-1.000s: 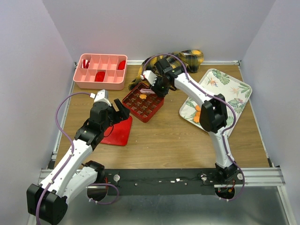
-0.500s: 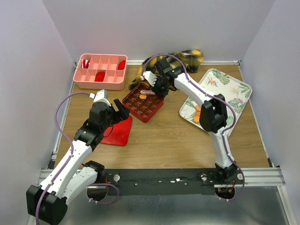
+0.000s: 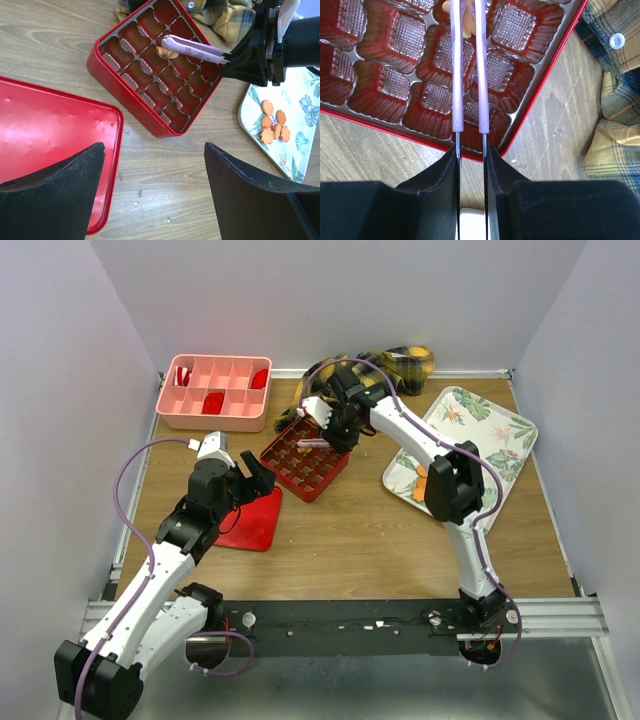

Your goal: Pack the cookies

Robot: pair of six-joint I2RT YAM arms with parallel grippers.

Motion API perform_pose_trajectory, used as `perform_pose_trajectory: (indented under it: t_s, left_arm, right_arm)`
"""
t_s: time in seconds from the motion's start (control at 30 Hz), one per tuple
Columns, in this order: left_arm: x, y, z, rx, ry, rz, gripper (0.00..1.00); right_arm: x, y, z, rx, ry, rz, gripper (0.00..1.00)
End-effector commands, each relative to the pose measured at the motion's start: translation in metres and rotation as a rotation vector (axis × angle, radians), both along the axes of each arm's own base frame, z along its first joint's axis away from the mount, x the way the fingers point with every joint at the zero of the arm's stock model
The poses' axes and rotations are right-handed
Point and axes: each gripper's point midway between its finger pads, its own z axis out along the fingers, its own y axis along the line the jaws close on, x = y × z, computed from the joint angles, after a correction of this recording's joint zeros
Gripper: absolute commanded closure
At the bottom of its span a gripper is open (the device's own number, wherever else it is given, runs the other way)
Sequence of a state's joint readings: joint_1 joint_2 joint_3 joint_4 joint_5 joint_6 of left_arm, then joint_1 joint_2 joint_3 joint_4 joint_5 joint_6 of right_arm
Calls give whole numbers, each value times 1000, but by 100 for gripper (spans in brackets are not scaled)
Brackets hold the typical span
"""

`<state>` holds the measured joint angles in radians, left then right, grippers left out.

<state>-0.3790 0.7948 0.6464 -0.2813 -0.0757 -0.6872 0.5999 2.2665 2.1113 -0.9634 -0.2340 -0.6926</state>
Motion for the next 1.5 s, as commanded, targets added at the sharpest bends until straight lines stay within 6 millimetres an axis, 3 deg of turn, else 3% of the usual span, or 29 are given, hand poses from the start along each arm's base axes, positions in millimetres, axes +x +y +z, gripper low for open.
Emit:
perform_pose_trajectory:
  t_s: [0.0,0.17,0.27,0.37,0.47,0.5,0.57,0.63,0.67,0.7,0.73,0.77,0.87,0.9,0.97,1.0,1.03,1.1,1.13,1.3,1.47]
  left_arm:
    - [-1,8,2,4,-6,33,9]
    - [-1,8,6,2,-13,35,9]
    - [-1,8,5,6,-11,35,9]
    - [-1,8,5,9,-10,34,9]
    - [-1,9,4,12,-8,36,9]
    - [-1,9,2,14,-4,36,9]
    - [-1,9,0,16,0,39,6]
    - [0,10,-4,12,7,49,1]
    - [1,10,-6,12,12,50,1]
    - [1,10,-8,10,16,53,1]
    - [2,8,-8,-1,13,45,1]
    - [3,7,-11,0,19,44,1]
    - [7,4,-13,-9,23,32,1]
    - [8,3,-13,-9,25,31,1]
    - [11,1,-14,-10,28,23,1]
    - [13,0,-14,-10,27,20,1]
    - [14,-1,-14,-14,24,15,1]
    - [16,-4,-15,-20,31,4,1]
    - [18,-6,-14,-25,26,-2,1]
    - [19,-11,-19,-40,47,-17,1]
    - [15,-11,-19,-52,46,-19,1]
  right_arm:
    - [9,15,38,63,-82,1,69]
    - [20,15,68,91,-165,-16,69]
    - [16,13,81,109,-174,-17,68]
    - [1,10,95,155,-137,-13,68]
    - [-20,-2,97,195,-55,-13,68]
    - [-28,-7,109,218,-53,-16,68]
    - [-41,-24,102,229,18,-34,67]
    - [-49,-44,118,272,25,-72,66]
    - [-61,-56,101,253,76,-95,67]
    - [-65,-65,99,256,87,-118,66]
    - [-68,-80,109,278,57,-148,66]
    - [-80,-92,90,255,104,-175,66]
    - [-93,-130,87,258,98,-278,66]
    - [-107,-144,65,231,154,-322,65]
    - [-108,-175,61,232,133,-420,65]
    - [-117,-187,47,214,165,-462,65]
    - [-118,-207,42,205,160,-521,65]
    - [-122,-225,37,188,149,-570,64]
    - [-128,-241,26,158,161,-620,64]
    - [-135,-276,7,103,172,-717,62]
    - [-131,-309,5,65,149,-792,62]
